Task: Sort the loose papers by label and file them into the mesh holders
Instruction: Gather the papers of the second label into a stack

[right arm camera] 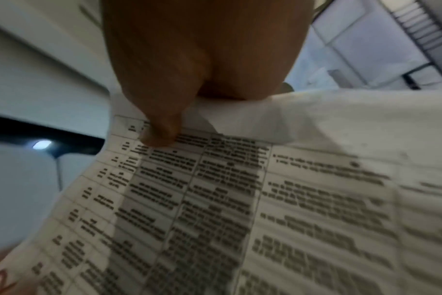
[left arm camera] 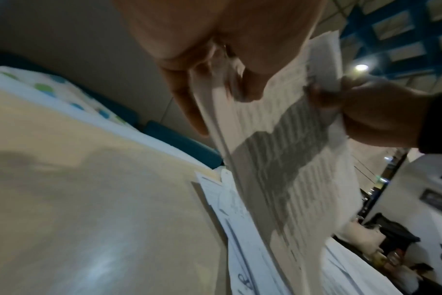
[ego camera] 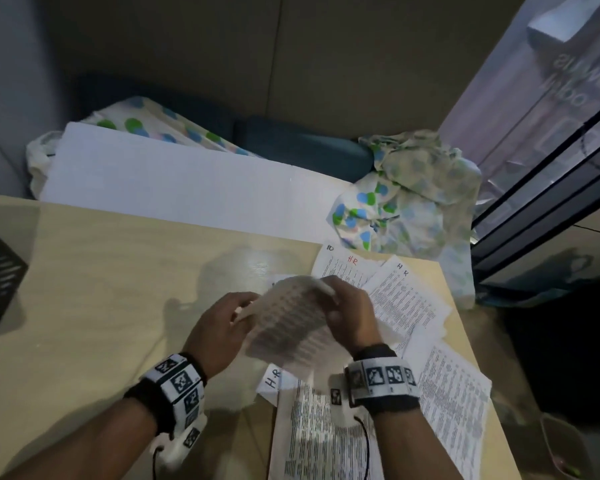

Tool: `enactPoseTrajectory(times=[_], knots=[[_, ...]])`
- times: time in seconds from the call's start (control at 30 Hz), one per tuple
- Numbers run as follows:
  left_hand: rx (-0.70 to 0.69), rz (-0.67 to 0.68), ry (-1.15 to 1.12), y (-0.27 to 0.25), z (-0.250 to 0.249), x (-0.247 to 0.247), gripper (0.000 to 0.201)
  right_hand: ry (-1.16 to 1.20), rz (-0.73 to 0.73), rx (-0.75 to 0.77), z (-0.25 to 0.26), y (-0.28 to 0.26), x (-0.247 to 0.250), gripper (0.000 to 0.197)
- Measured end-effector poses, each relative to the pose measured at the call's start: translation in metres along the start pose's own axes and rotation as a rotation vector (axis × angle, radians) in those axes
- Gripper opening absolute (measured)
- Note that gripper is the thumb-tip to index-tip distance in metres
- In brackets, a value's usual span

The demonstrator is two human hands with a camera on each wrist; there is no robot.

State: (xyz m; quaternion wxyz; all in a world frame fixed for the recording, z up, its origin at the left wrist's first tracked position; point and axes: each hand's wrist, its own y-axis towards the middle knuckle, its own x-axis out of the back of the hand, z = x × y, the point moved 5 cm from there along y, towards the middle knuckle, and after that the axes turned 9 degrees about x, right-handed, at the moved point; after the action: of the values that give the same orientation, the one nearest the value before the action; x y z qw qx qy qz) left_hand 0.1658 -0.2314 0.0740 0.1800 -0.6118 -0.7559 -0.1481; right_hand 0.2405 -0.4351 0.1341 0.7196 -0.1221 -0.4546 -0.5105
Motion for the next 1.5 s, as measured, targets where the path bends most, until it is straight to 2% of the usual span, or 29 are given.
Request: enactPoseTrajectory(times=[0.1, 0.23, 0.3, 0.4, 0.47, 0.53, 0.6, 0.67, 0.73, 0.83, 0.87, 0.93, 1.0, 1.13, 1.17, 1.3, 1.37, 1.43, 1.47, 1.5], knots=[[0.13, -0.051, -0.074, -0.005, 0.022, 0.007, 0.044, 0.396, -0.142, -0.203, -0.012, 0.001, 0.016, 0.017], [0.281, -0.042, -0.419, -0.005, 0.04, 0.014, 0.055, 0.643, -0.218, -0.363, -0.026, -0.008, 0.0, 0.022], [0.295, -0.012, -0.368, -0.005, 0.043, 0.023, 0.05, 0.683, -0.238, -0.392, -0.031, -0.013, -0.012, 0.026], [0.314, 0.038, -0.284, -0.01, 0.045, 0.032, 0.042, 0.688, -0.149, -0.453, -0.03, -0.015, -0.034, 0.028], [0.393, 0.075, -0.31, -0.015, 0.054, 0.031, 0.03, 0.658, -0.039, -0.454, -0.024, -0.015, -0.056, 0.022], [0.494, 0.01, -0.22, -0.02, 0.071, 0.034, 0.019, 0.498, 0.118, -0.362, -0.017, -0.015, -0.079, 0.023], [0.587, -0.116, -0.025, -0.027, 0.092, 0.043, 0.022, 0.317, 0.285, -0.286, -0.016, -0.019, -0.096, 0.031], [0.659, -0.163, 0.095, -0.035, 0.108, 0.053, 0.029, 0.125, 0.44, -0.212, -0.024, -0.028, -0.101, 0.046], [0.702, -0.169, 0.145, -0.044, 0.125, 0.062, 0.03, -0.096, 0.707, -0.061, -0.028, -0.046, -0.106, 0.051], [0.744, -0.169, 0.202, -0.056, 0.142, 0.071, 0.028, -0.371, 1.134, 0.326, -0.022, -0.09, -0.128, 0.073], [0.755, -0.158, 0.209, -0.058, 0.146, 0.072, 0.027, -0.427, 1.211, 0.42, -0.021, -0.103, -0.135, 0.083], [0.779, -0.13, 0.209, -0.063, 0.153, 0.071, 0.027, -0.498, 1.278, 0.511, -0.024, -0.118, -0.146, 0.095], [0.793, -0.107, 0.209, -0.068, 0.16, 0.07, 0.029, -0.537, 1.28, 0.598, -0.028, -0.119, -0.151, 0.088], [0.821, -0.09, 0.187, -0.073, 0.167, 0.069, 0.034, -0.612, 1.156, 0.829, -0.021, -0.116, -0.156, 0.026], [0.821, -0.089, 0.178, -0.073, 0.165, 0.069, 0.035, -0.574, 1.125, 0.855, -0.016, -0.117, -0.158, 0.018], [0.826, -0.088, 0.165, -0.073, 0.159, 0.069, 0.036, -0.539, 0.993, 0.969, 0.011, -0.115, -0.166, 0.005], [0.823, -0.09, 0.172, -0.074, 0.157, 0.068, 0.033, -0.51, 0.963, 0.971, 0.022, -0.118, -0.173, 0.021], [0.833, -0.101, 0.174, -0.073, 0.156, 0.07, 0.028, -0.495, 0.842, 0.933, 0.029, -0.114, -0.168, 0.029], [0.855, -0.116, 0.159, -0.074, 0.157, 0.072, 0.026, -0.505, 0.794, 0.786, 0.023, -0.109, -0.164, 0.038], [0.88, -0.136, 0.132, -0.074, 0.157, 0.074, 0.026, -0.505, 0.737, 0.566, 0.009, -0.104, -0.158, 0.047]])
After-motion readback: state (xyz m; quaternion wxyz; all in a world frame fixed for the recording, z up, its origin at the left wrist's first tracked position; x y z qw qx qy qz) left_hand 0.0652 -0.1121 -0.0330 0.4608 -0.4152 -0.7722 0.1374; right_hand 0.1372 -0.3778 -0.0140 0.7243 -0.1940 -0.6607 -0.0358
